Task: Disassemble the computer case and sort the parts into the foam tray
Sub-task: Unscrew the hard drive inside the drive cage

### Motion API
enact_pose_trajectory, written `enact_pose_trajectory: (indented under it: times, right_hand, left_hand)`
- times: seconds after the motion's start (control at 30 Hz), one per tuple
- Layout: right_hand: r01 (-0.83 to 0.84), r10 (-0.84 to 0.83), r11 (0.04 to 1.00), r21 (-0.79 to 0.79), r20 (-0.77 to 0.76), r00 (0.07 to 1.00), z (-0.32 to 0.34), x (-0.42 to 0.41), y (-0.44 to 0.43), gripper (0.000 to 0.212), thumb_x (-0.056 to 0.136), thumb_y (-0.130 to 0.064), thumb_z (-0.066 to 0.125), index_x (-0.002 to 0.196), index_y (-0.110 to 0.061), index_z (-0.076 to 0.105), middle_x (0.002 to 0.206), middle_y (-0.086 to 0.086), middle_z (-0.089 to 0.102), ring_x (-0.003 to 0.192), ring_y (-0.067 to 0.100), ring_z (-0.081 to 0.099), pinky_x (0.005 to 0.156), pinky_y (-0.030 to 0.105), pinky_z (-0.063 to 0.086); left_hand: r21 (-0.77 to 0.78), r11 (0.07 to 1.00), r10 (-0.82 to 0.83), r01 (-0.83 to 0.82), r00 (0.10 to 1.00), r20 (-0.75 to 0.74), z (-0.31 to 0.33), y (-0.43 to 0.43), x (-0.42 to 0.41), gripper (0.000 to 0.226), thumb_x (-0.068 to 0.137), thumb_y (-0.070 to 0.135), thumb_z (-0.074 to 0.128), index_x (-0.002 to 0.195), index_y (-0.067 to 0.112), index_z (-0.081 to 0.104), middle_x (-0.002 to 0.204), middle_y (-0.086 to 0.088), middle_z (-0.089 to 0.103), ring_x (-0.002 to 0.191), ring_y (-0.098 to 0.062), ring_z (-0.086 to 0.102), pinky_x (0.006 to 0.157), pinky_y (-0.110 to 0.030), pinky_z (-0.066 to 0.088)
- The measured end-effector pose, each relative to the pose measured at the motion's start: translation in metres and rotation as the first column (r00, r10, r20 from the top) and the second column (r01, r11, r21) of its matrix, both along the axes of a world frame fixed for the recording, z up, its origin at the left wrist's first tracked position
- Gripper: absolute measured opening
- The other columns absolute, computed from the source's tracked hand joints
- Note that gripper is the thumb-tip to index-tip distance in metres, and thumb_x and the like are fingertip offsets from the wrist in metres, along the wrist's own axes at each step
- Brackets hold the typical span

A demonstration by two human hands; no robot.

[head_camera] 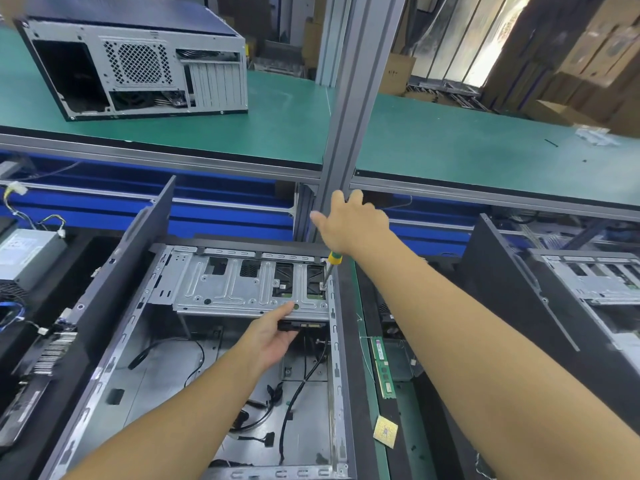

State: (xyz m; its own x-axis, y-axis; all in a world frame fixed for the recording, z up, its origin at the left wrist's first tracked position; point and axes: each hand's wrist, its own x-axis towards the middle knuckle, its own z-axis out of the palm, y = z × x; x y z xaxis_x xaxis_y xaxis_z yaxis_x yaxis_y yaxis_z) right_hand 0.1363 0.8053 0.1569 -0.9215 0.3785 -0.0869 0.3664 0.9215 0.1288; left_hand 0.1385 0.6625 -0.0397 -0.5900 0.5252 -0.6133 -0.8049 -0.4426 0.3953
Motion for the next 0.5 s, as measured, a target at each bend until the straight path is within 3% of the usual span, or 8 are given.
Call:
enact_pose_trajectory:
  times: [0.07, 0.13, 0.23, 0.3, 0.33, 0.4, 0.47, 0.5]
  right_hand:
    - [-0.07, 0.077, 0.985, 0.155, -0.036, 0.996, -0.007, 0.002, -0.002, 0.041, 0.103, -0.026, 0.042, 0.143, -0.022, 0.034, 0.111, 0.011, 0.037, 0.083, 0.031, 0.045, 0.055, 0.037, 0.035]
    - [-0.041, 0.044, 0.998, 0.04, -0.08, 0.996, -0.006, 0.002, -0.003, 0.04, 0.099, -0.016, 0.045, 0.137, -0.014, 0.035, 0.105, 0.011, 0.044, 0.067, 0.026, 0.043, 0.051, 0.035, 0.03]
    - [-0.057, 0.055, 0.937, -0.345, -0.018, 0.998, 0.006, -0.004, 0.002, 0.036, 0.091, -0.009, 0.045, 0.127, -0.017, 0.042, 0.123, 0.011, 0.042, 0.098, 0.03, 0.042, 0.072, 0.041, 0.038]
    - [-0.039, 0.074, 0.889, -0.456, 0.061, 0.995, 0.011, -0.004, 0.004, 0.036, 0.089, -0.013, 0.046, 0.125, -0.021, 0.046, 0.127, 0.009, 0.037, 0.114, 0.03, 0.035, 0.081, 0.043, 0.04]
    - [-0.021, 0.056, 0.905, -0.426, 0.071, 0.996, 0.01, -0.004, 0.003, 0.036, 0.092, -0.019, 0.047, 0.127, -0.021, 0.045, 0.13, 0.009, 0.036, 0.121, 0.032, 0.034, 0.083, 0.044, 0.041]
    - [-0.004, 0.013, 0.984, -0.178, 0.046, 0.999, 0.007, 0.0, 0.0, 0.041, 0.101, -0.037, 0.042, 0.137, -0.018, 0.04, 0.135, 0.013, 0.038, 0.122, 0.037, 0.039, 0.085, 0.047, 0.042]
    - [-0.048, 0.047, 0.995, 0.089, 0.013, 0.999, 0.002, 0.002, -0.004, 0.035, 0.107, -0.035, 0.036, 0.136, -0.016, 0.039, 0.118, 0.012, 0.049, 0.096, 0.033, 0.049, 0.077, 0.042, 0.047]
    - [-0.062, 0.063, 0.992, 0.11, -0.012, 0.998, 0.0, 0.002, -0.004, 0.029, 0.106, -0.028, 0.039, 0.132, -0.015, 0.04, 0.108, 0.012, 0.052, 0.085, 0.032, 0.049, 0.071, 0.041, 0.046]
  left_hand:
    - [-0.004, 1.0, -0.001, 0.001, 1.0, -0.001, 0.001, 0.0, 0.0, 0.021, 0.095, 0.001, 0.06, 0.114, -0.006, 0.063, 0.104, -0.022, 0.073, 0.089, -0.029, 0.074, 0.078, -0.036, 0.057]
    - [-0.004, 1.0, -0.002, 0.002, 1.0, 0.0, 0.002, -0.001, 0.001, 0.02, 0.094, 0.001, 0.06, 0.113, -0.006, 0.063, 0.102, -0.022, 0.074, 0.087, -0.029, 0.074, 0.077, -0.037, 0.057]
    - [0.001, 1.0, 0.005, -0.005, 1.0, 0.007, 0.003, -0.001, 0.001, 0.023, 0.094, 0.0, 0.06, 0.116, -0.007, 0.061, 0.11, -0.024, 0.071, 0.099, -0.032, 0.071, 0.082, -0.038, 0.056]
    - [0.004, 1.0, 0.005, -0.005, 1.0, 0.007, 0.003, 0.0, 0.001, 0.025, 0.095, -0.001, 0.059, 0.119, -0.007, 0.06, 0.116, -0.025, 0.069, 0.107, -0.034, 0.067, 0.088, -0.039, 0.055]
    - [0.006, 1.0, 0.002, -0.002, 1.0, 0.004, 0.004, 0.0, 0.001, 0.025, 0.095, -0.001, 0.059, 0.119, -0.008, 0.06, 0.115, -0.025, 0.069, 0.107, -0.034, 0.067, 0.088, -0.039, 0.055]
    - [0.008, 1.0, -0.007, 0.007, 1.0, 0.0, 0.004, -0.001, 0.001, 0.024, 0.095, 0.0, 0.059, 0.117, -0.008, 0.061, 0.111, -0.024, 0.07, 0.101, -0.032, 0.069, 0.085, -0.038, 0.055]
    - [0.005, 1.0, -0.01, 0.01, 1.0, 0.002, 0.004, -0.001, 0.001, 0.023, 0.095, 0.0, 0.059, 0.116, -0.007, 0.062, 0.11, -0.024, 0.071, 0.1, -0.032, 0.069, 0.083, -0.038, 0.056]
    - [0.002, 1.0, -0.009, 0.009, 1.0, 0.003, 0.003, -0.001, 0.001, 0.022, 0.095, 0.0, 0.059, 0.116, -0.007, 0.062, 0.109, -0.023, 0.071, 0.099, -0.032, 0.07, 0.083, -0.038, 0.056]
